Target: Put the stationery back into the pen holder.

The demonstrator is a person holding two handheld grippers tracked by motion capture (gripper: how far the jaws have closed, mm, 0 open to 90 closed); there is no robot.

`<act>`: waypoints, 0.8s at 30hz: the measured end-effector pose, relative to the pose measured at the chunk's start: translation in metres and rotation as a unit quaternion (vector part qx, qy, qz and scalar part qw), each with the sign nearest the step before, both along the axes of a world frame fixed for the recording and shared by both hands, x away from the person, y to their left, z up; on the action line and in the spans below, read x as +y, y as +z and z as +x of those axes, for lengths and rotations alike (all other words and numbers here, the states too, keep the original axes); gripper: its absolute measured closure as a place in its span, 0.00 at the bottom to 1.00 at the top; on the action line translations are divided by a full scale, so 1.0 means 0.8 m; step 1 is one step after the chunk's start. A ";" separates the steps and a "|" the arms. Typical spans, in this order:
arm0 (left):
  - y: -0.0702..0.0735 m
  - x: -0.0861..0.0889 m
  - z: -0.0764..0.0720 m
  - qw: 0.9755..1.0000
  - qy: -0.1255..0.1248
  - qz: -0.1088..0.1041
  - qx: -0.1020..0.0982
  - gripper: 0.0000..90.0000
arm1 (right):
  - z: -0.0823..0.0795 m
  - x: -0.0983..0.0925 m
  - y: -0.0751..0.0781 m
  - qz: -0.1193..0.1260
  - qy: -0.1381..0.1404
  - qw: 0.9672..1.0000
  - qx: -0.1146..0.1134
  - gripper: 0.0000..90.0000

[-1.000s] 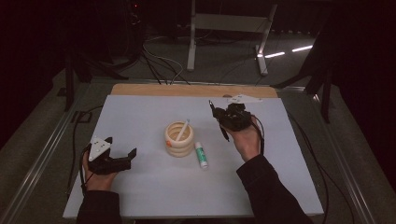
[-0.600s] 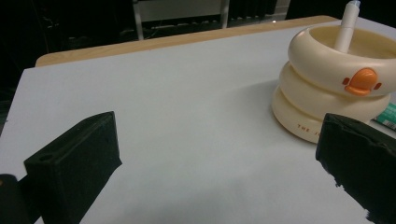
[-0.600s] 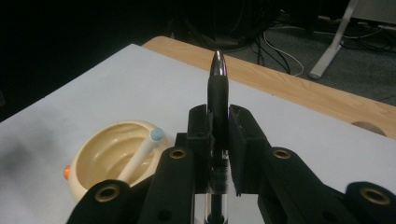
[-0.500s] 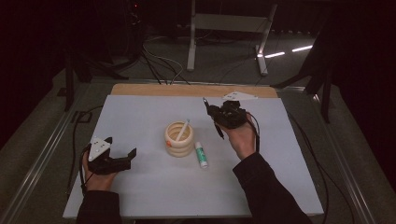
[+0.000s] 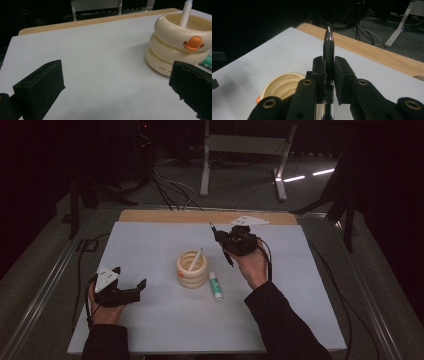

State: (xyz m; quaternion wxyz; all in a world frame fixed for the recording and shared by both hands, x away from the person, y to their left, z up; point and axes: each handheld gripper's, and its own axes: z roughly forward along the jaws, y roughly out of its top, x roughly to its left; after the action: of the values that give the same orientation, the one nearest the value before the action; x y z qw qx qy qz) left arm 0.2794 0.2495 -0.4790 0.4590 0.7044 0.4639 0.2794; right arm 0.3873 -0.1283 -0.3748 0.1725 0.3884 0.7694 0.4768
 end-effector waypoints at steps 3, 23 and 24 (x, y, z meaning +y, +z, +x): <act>0.000 0.000 0.000 1.000 0.000 0.000 0.000 0.00 | 0.001 0.003 0.003 0.000 0.003 1.000 -0.002 0.89; 0.000 0.001 0.000 1.000 0.000 -0.001 -0.001 0.00 | 0.006 0.027 0.016 0.010 0.023 1.000 -0.016 0.89; 0.000 0.001 0.000 1.000 0.000 -0.001 -0.001 0.00 | 0.006 0.028 0.016 0.010 0.024 1.000 -0.016 0.89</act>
State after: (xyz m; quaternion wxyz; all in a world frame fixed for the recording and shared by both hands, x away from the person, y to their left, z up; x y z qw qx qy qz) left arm 0.2793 0.2501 -0.4788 0.4596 0.7040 0.4637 0.2796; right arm 0.3922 -0.1057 -0.3622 0.1694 0.3644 0.7709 0.4942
